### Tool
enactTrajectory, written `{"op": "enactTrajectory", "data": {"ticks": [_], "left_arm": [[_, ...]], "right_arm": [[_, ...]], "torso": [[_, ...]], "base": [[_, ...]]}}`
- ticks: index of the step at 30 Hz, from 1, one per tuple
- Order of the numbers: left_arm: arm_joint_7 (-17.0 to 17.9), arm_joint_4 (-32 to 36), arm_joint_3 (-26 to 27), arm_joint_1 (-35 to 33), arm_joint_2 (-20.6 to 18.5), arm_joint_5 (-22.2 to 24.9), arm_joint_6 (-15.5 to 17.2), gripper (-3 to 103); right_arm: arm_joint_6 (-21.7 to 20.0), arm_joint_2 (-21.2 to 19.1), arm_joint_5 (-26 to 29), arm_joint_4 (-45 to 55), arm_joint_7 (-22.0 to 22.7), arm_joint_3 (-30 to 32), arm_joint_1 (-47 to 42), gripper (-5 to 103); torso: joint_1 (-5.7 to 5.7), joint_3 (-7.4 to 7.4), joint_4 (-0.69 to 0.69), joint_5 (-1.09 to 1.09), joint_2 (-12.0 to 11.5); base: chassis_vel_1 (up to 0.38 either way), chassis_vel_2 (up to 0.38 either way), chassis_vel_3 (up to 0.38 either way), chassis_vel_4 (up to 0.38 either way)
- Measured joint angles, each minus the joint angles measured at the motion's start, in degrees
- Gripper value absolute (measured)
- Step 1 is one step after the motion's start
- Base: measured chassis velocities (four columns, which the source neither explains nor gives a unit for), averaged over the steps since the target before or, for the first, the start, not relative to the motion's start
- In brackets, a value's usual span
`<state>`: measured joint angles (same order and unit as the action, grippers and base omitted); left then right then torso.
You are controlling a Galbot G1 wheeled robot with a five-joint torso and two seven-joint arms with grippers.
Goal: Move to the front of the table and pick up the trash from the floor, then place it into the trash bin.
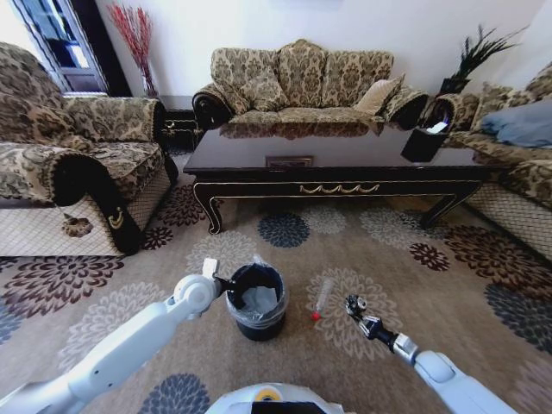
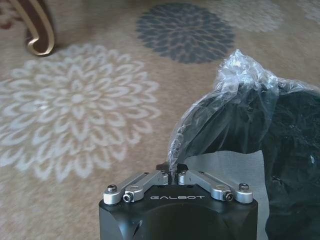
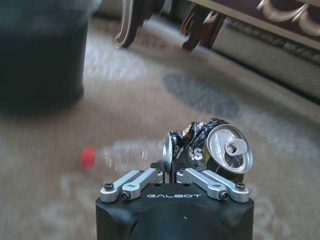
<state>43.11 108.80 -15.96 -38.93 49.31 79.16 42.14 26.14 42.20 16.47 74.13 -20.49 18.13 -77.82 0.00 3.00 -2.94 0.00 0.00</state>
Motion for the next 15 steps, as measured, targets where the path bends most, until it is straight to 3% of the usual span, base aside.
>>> {"op": "enactTrajectory", "data": {"ticks": [7,15], "left_arm": [[0.69,-3.55,-8.3,7.51,4.77,0.59,-0.01,3],[1.5,-8.8,-13.58,13.0,10.78,1.01,-0.01,3]], "right_arm": [[-2.65,-2.54,5.23,15.38,0.34,11.01,-12.15,6],[-2.99,-3.12,8.97,30.42,0.66,22.38,-25.36,6]], "torso": [[0.0,0.0,-0.02,0.01,0.0],[0.0,0.0,-0.03,0.0,0.0]], "base": [[0.0,0.0,0.0,0.0],[0.0,0.0,0.0,0.0]]}}
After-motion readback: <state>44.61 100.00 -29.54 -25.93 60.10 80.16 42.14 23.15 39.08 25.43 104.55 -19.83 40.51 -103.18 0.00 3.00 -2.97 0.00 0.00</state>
